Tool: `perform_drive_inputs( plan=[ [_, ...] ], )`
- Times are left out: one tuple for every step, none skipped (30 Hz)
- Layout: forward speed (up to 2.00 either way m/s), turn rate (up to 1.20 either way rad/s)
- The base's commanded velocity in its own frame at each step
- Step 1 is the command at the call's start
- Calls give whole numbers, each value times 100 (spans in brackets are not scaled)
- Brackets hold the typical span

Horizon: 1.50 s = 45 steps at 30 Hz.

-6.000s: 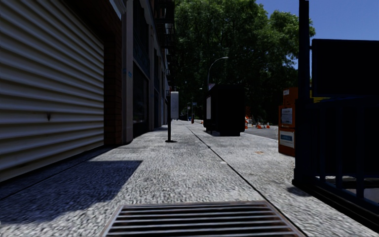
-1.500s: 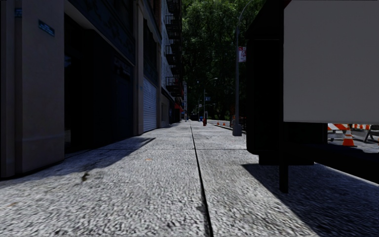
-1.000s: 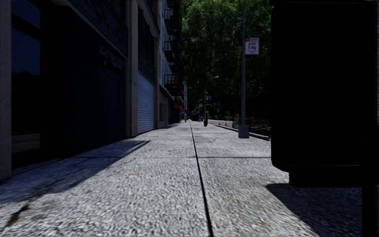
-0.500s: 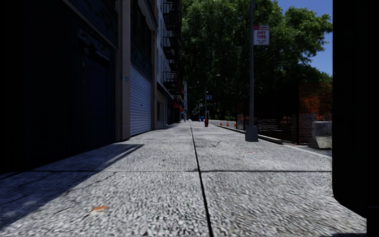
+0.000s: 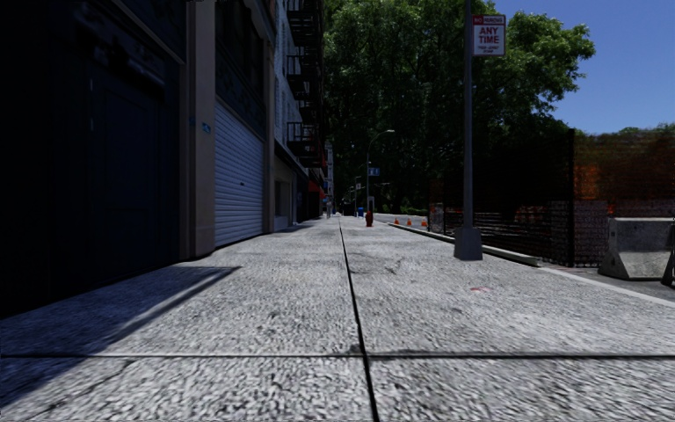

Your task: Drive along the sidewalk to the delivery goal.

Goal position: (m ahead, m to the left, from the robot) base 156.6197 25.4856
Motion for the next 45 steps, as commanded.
perform_drive_inputs(
  plan=[
    [200,0],
    [200,0],
    [200,0],
    [200,0],
    [200,0],
    [200,0],
    [200,0],
    [200,0],
    [200,0],
    [200,0],
    [200,0],
    [200,0],
    [200,0],
    [200,0],
    [200,0],
    [200,0],
    [200,0],
    [200,0],
    [200,0],
    [200,0],
    [200,0],
    [200,0],
    [200,0],
    [200,0],
    [200,0],
    [200,0],
    [200,0],
    [200,0],
    [200,0],
    [200,0],
    [200,0],
    [200,0],
    [200,0],
    [200,0],
    [200,0],
    [200,0],
    [200,0],
    [200,0],
    [200,0],
    [200,0],
    [200,0],
    [200,0],
    [200,0],
    [200,0],
    [200,0]
  ],
)
